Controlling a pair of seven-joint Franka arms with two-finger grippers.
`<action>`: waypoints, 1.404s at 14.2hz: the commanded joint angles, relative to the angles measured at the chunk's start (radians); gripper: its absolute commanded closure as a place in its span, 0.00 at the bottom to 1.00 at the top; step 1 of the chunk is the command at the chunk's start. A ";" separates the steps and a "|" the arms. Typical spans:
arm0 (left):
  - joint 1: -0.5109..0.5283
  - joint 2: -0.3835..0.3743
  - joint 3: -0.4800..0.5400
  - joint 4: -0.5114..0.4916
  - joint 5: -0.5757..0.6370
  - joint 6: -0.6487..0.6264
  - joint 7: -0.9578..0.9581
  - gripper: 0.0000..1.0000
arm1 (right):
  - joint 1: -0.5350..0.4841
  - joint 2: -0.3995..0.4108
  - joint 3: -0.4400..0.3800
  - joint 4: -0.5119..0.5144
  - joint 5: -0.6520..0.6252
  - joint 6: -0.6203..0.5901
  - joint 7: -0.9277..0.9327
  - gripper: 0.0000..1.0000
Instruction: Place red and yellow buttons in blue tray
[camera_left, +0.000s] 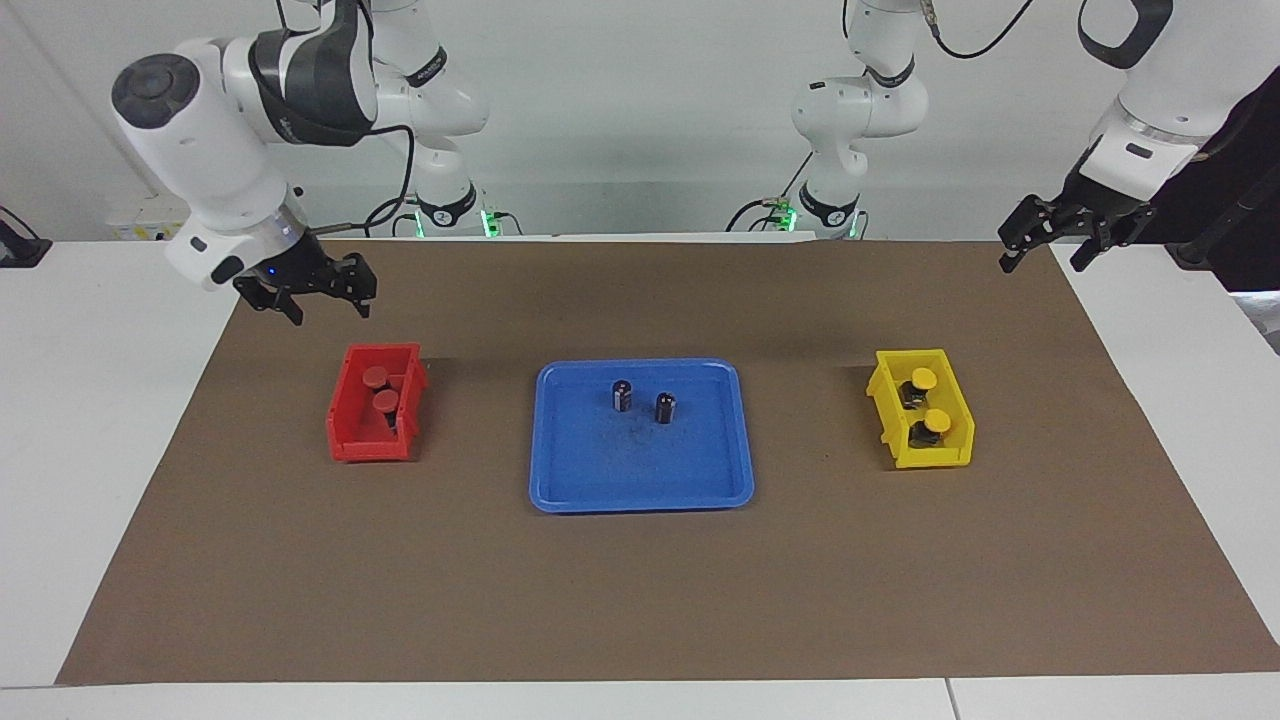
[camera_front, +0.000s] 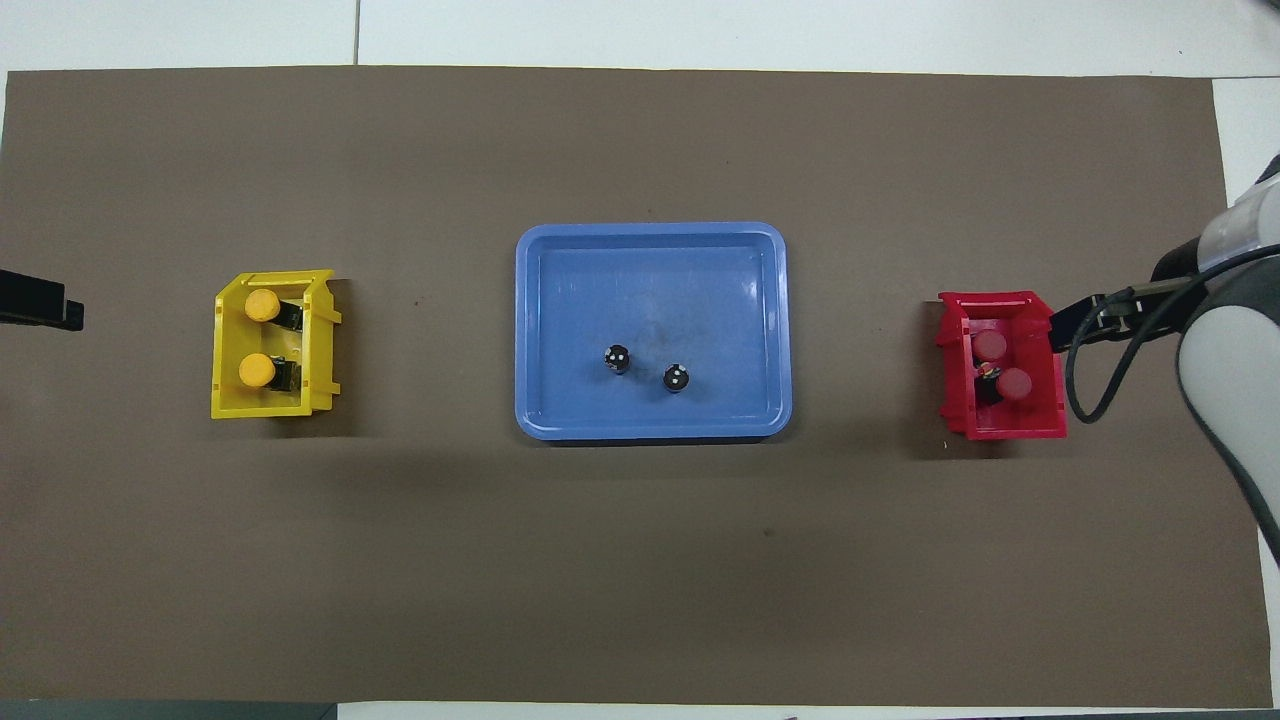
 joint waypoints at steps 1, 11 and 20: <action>0.002 -0.034 -0.006 -0.047 0.018 0.023 0.001 0.00 | -0.015 -0.037 0.003 -0.182 0.010 0.170 -0.094 0.19; -0.019 -0.085 -0.014 -0.418 0.016 0.414 -0.019 0.00 | -0.014 -0.014 0.001 -0.366 0.008 0.390 -0.143 0.32; -0.056 0.075 -0.014 -0.532 0.016 0.689 -0.066 0.21 | -0.021 -0.011 0.001 -0.428 0.005 0.468 -0.229 0.35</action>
